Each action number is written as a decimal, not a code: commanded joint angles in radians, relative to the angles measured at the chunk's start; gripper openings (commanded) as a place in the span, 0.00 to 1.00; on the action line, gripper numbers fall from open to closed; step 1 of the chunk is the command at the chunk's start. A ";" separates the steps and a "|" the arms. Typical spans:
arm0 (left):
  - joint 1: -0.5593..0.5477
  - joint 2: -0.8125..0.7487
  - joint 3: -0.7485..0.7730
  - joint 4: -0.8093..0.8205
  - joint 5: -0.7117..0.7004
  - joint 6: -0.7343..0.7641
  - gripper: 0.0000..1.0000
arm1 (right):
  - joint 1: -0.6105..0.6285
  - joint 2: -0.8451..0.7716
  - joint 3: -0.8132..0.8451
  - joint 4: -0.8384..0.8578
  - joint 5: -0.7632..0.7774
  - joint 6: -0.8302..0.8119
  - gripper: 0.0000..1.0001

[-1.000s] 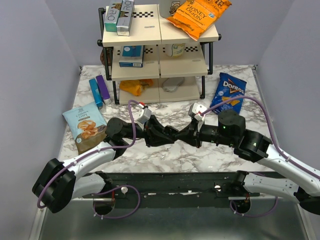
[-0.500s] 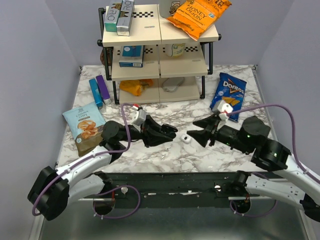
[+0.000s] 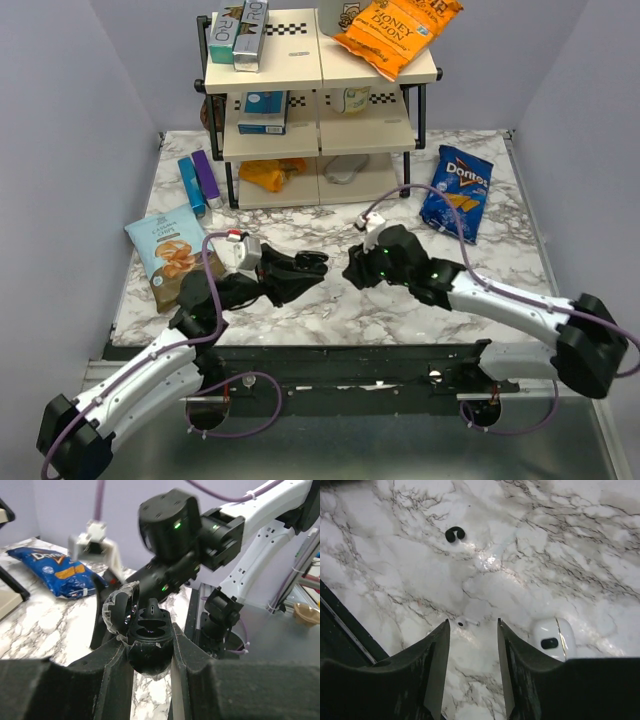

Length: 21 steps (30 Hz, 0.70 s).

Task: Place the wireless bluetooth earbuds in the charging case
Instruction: Pick up the earbud from the center of the board.

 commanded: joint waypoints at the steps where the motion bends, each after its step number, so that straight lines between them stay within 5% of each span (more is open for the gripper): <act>1: -0.008 -0.118 0.029 -0.212 -0.090 0.054 0.00 | -0.002 0.204 0.125 0.159 -0.099 0.012 0.49; 11: -0.013 -0.247 0.030 -0.340 -0.150 0.070 0.00 | -0.001 0.613 0.444 0.113 -0.152 -0.043 0.53; 21: -0.013 -0.320 0.027 -0.392 -0.219 0.080 0.00 | -0.002 0.747 0.504 0.112 -0.197 -0.011 0.49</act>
